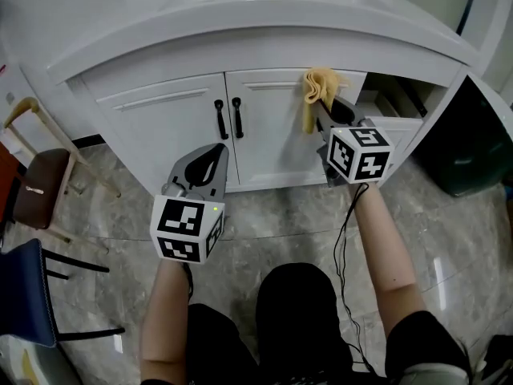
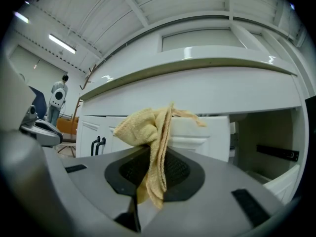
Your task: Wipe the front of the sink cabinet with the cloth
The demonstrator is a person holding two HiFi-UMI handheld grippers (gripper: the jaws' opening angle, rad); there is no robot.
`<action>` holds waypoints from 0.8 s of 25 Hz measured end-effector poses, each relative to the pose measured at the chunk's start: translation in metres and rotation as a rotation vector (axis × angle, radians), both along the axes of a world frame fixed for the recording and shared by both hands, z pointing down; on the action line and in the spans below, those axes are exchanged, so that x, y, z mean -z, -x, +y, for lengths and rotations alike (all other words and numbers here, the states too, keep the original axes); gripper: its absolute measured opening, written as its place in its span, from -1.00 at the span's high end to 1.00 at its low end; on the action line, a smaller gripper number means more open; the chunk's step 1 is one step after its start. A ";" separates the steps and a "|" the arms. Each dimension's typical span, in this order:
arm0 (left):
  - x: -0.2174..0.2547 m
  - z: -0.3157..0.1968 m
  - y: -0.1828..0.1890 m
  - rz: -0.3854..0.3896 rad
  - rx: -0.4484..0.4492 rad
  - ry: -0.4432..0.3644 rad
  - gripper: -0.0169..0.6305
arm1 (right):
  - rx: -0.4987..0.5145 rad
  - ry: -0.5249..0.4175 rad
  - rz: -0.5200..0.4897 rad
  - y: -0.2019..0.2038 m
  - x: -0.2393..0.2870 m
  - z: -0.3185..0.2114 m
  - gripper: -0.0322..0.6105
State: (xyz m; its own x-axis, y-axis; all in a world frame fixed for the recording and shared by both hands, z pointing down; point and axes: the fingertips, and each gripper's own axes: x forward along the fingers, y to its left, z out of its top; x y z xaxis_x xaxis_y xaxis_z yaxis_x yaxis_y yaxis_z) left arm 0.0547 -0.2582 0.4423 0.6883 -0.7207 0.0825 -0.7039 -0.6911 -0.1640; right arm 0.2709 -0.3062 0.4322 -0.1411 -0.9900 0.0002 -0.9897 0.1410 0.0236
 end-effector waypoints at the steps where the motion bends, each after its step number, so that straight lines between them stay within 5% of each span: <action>1: 0.001 0.000 -0.005 0.002 -0.008 -0.003 0.90 | -0.015 -0.001 0.002 -0.009 0.001 0.003 0.65; 14: -0.004 0.004 -0.041 0.029 -0.066 0.018 0.90 | -0.196 0.010 -0.036 -0.096 -0.009 0.035 0.65; 20: -0.014 0.000 -0.001 0.036 -0.002 0.032 0.90 | -0.149 -0.004 -0.054 -0.062 -0.010 0.033 0.65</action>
State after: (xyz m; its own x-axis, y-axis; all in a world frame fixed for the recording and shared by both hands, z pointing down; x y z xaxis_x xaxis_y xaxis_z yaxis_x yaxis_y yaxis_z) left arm 0.0555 -0.2579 0.4559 0.6926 -0.7169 0.0804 -0.7078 -0.6968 -0.1161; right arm 0.3331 -0.2728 0.4420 0.0075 -0.9999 -0.0078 -0.9995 -0.0073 -0.0297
